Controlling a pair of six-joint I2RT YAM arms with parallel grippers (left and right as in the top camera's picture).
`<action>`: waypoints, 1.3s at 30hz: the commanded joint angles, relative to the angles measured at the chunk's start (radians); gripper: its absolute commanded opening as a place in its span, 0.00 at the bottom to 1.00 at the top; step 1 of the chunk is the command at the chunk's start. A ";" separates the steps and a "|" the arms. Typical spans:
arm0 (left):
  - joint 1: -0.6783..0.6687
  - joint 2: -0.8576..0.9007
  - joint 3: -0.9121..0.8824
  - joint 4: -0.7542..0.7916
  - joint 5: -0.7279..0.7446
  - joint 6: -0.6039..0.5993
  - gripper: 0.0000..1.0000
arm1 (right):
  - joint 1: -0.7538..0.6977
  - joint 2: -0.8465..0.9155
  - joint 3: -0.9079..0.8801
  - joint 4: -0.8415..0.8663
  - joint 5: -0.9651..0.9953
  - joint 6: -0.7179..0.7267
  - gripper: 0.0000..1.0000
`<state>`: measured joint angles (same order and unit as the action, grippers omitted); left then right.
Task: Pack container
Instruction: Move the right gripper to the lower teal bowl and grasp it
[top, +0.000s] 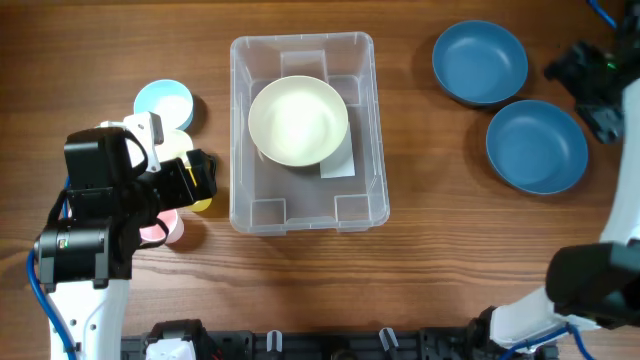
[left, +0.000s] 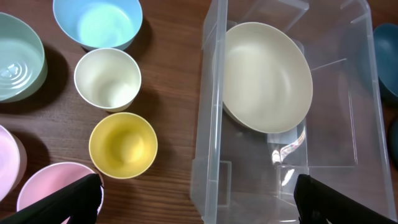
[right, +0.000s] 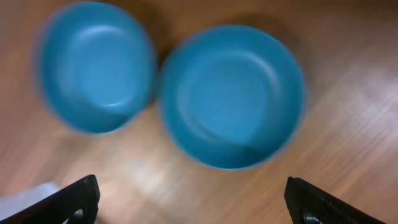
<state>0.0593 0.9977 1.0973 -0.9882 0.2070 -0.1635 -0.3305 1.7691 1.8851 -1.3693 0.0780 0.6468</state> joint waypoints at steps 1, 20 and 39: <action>0.005 0.001 0.019 0.000 0.002 -0.002 1.00 | -0.140 0.010 -0.129 0.025 -0.040 0.008 0.98; 0.004 0.001 0.019 -0.004 0.002 -0.002 1.00 | -0.262 0.010 -0.819 0.682 -0.146 -0.008 0.30; 0.004 0.001 0.019 -0.003 0.002 -0.002 1.00 | -0.208 -0.341 -0.660 0.455 -0.172 -0.175 0.04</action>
<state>0.0593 0.9977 1.0988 -0.9913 0.2073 -0.1635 -0.5854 1.5806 1.1065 -0.8974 -0.0708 0.5613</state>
